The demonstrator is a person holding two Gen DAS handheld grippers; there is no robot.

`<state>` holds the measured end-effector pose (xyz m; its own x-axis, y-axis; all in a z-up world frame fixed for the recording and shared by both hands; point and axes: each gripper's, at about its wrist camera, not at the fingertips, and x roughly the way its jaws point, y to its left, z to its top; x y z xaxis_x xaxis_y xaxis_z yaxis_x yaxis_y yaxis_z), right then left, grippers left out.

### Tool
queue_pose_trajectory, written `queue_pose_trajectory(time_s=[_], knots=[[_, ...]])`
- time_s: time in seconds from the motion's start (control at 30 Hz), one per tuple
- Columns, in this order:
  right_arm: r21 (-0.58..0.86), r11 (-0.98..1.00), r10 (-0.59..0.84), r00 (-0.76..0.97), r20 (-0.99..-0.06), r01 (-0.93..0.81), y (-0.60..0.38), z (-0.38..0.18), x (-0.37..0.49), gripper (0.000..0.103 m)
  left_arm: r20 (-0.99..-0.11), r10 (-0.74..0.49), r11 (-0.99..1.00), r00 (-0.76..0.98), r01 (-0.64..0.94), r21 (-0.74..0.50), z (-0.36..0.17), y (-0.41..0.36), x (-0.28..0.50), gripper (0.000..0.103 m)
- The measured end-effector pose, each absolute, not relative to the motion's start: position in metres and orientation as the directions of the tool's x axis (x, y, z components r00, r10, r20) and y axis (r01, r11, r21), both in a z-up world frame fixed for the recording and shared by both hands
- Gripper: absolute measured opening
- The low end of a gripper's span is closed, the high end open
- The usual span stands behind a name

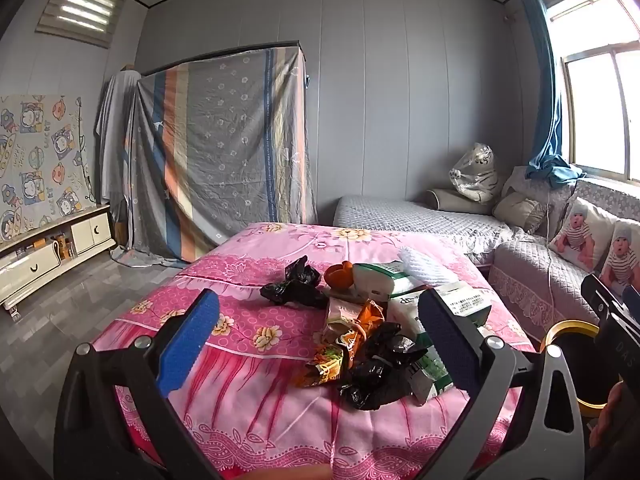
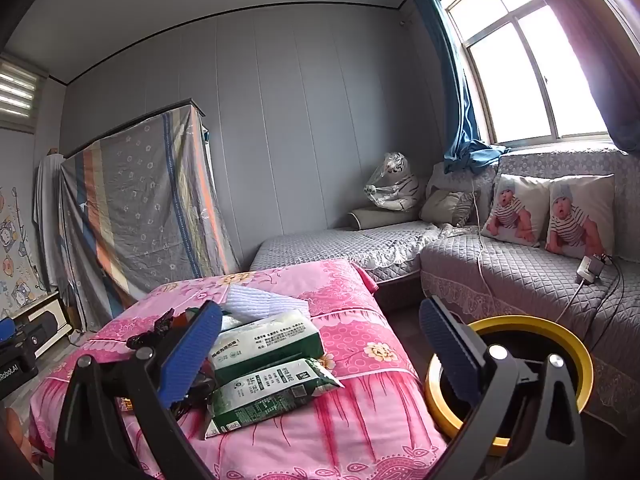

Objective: Collect trash

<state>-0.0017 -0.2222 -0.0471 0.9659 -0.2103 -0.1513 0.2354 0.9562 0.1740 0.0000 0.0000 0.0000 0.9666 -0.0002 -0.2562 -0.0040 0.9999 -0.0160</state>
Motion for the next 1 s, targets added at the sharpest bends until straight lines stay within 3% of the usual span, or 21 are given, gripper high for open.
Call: queue_pose_trajectory(time_s=[1.0], knots=[[0.179,0.955,-0.212,0.966,-0.152,0.237,-0.2225,-0.0478,-0.0006,0.096,-0.260,0.000,1.000,0.966,-0.005,-0.017,0.0001,-0.0005,-0.0002,0.095]])
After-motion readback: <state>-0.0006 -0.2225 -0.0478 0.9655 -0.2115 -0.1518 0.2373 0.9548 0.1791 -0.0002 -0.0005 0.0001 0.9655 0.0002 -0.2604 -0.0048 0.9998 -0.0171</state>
